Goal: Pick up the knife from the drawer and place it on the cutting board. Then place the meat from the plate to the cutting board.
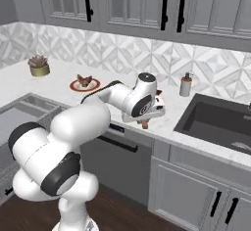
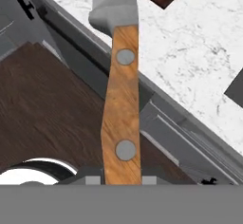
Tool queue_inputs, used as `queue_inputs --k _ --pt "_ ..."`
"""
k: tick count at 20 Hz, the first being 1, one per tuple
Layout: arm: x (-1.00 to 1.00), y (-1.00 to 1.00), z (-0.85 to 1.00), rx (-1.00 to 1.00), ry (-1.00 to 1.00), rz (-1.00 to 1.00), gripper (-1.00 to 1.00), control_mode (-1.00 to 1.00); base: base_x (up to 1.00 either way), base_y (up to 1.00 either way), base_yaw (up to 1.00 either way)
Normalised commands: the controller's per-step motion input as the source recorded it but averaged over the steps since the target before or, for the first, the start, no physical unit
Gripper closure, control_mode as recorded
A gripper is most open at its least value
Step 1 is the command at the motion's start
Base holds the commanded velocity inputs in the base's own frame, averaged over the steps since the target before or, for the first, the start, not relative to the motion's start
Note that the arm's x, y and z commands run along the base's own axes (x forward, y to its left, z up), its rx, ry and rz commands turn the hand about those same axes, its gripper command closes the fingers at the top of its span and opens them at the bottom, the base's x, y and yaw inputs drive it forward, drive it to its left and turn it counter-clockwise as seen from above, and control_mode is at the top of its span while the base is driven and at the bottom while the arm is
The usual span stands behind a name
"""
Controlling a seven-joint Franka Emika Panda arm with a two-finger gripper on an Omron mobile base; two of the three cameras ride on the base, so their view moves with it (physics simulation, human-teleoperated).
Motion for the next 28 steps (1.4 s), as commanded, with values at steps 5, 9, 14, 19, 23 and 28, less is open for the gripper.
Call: queue_inputs --k 5,9,14,19,23,28 --pt "0.00 0.00 0.00 0.00 0.00 0.00 1.00 1.00 0.00 0.23 -0.43" --pt "0.00 0.00 0.00 0.00 0.00 0.00 1.00 1.00 0.05 0.36 -0.35" --pt "0.00 0.00 0.00 0.00 0.00 0.00 1.00 1.00 0.12 0.54 -0.30" --pt "0.00 0.00 0.00 0.00 0.00 0.00 1.00 1.00 0.26 0.54 -0.23" --pt "0.00 0.00 0.00 0.00 0.00 0.00 1.00 1.00 0.33 0.40 -0.16" --pt "0.00 0.00 0.00 0.00 0.00 0.00 1.00 1.00 0.50 0.12 -0.12"
